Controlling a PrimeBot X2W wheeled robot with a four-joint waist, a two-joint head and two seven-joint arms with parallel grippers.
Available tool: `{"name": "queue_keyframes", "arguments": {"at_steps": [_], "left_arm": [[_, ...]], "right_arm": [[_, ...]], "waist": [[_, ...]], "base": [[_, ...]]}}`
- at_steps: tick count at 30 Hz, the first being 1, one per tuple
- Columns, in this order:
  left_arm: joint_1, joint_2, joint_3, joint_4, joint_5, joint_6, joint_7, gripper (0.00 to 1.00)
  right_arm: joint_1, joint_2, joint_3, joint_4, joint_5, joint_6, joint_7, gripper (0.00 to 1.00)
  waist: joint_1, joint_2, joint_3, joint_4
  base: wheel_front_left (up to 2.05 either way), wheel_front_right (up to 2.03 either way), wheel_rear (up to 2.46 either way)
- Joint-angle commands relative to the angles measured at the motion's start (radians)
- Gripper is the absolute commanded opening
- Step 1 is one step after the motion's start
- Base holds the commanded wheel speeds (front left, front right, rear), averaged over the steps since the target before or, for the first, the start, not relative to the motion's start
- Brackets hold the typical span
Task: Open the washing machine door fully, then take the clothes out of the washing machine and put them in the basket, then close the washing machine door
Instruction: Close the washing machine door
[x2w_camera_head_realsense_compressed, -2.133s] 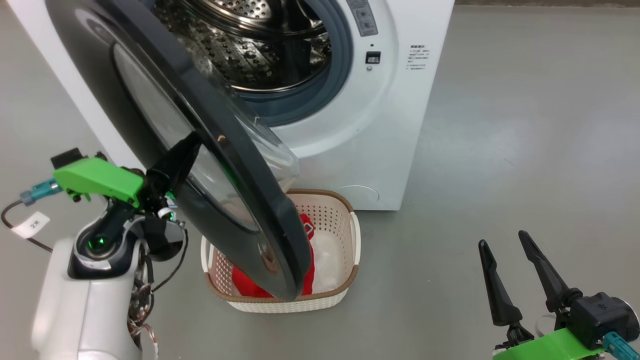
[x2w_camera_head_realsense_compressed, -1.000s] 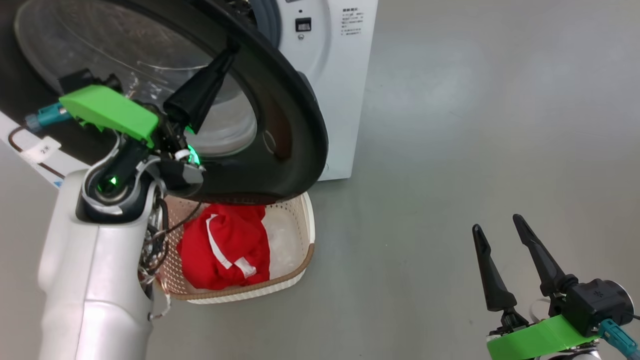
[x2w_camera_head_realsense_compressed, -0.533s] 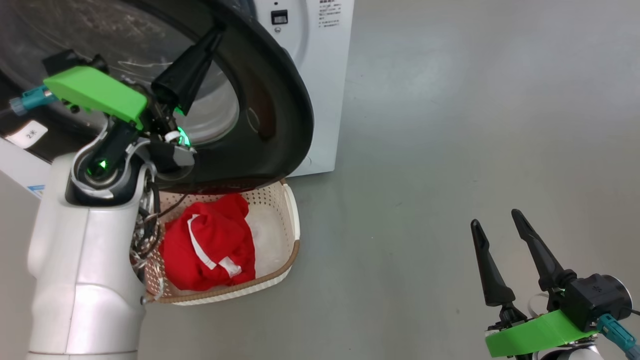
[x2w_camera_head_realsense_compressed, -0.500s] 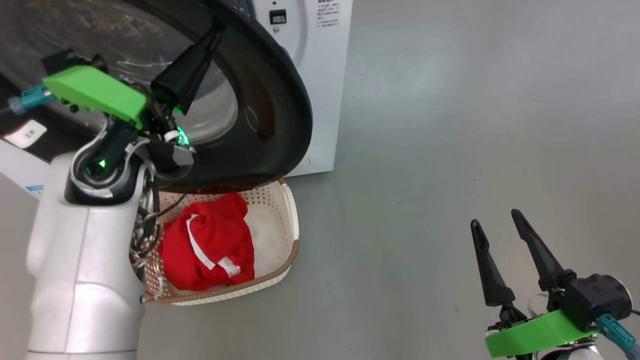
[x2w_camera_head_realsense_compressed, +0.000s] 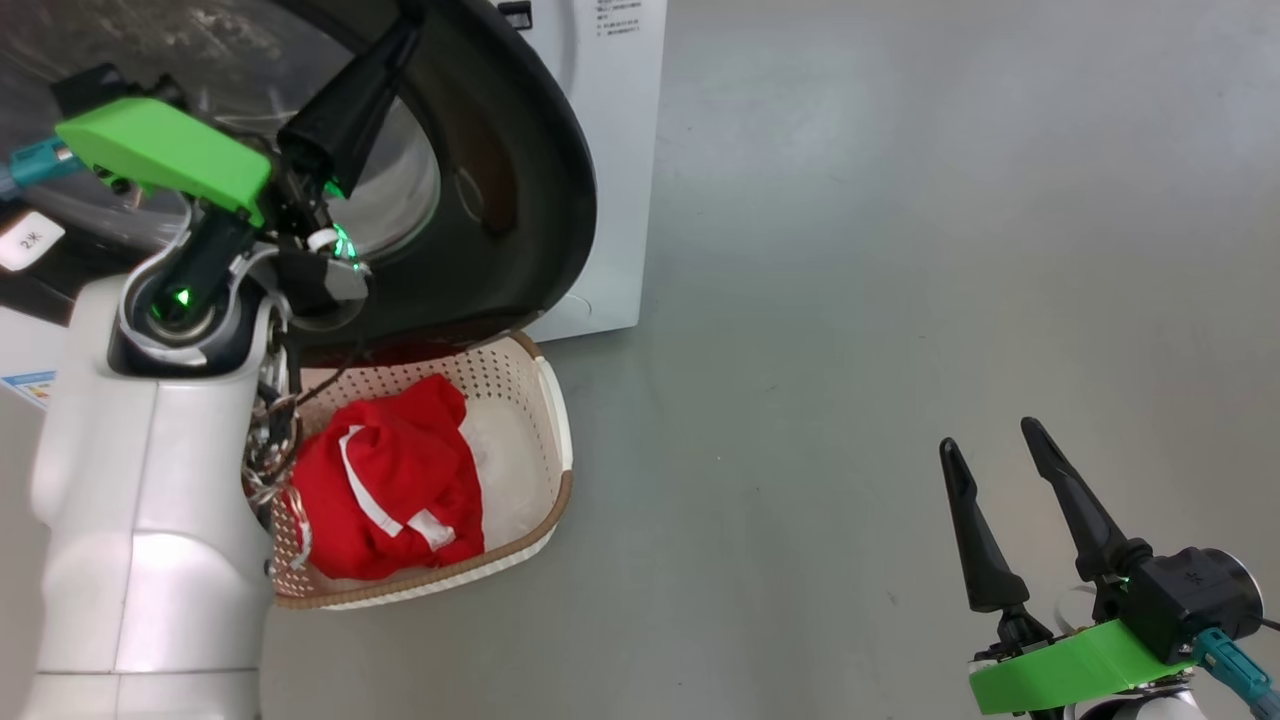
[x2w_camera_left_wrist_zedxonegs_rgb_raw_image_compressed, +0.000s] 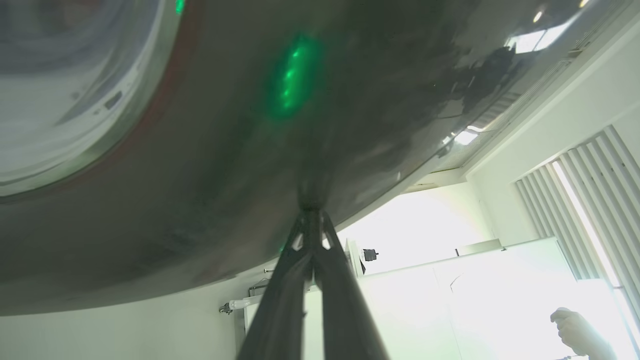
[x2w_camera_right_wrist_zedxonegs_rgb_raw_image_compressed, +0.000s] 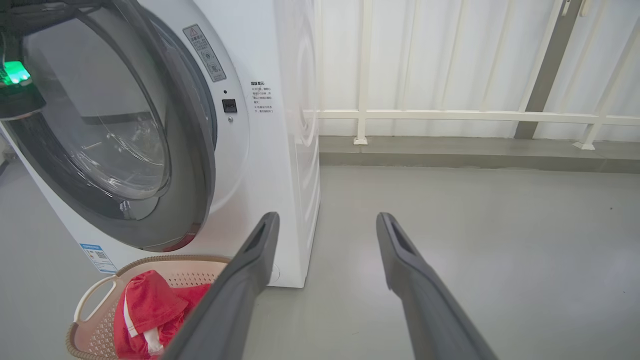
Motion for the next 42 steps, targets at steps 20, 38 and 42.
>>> {"name": "queue_keyframes", "arguments": {"at_steps": [20,38,42], "left_arm": [[-0.088,0.048,0.027,0.048,0.030,-0.050,-0.020,0.00],[0.078,0.070,-0.055,-0.097,0.209,-0.101,-0.163,1.00],[0.145,0.081,-0.075,-0.172,0.269,-0.109,-0.224,1.00]], "right_arm": [[-0.046,-0.013,0.027,-0.024,0.009,0.006,-0.013,1.00],[-0.063,-0.013,0.012,-0.007,0.021,0.006,-0.013,1.00],[-0.063,-0.013,0.006,-0.002,0.021,0.006,-0.013,1.00]], "waist": [[0.0000,-0.0001,0.032,-0.036],[0.0000,-0.0001,-0.007,0.080],[0.0000,-0.0001,-0.021,0.105]], "base": [[0.00,0.00,0.00],[0.00,0.00,0.00],[0.00,0.00,0.00]]}}
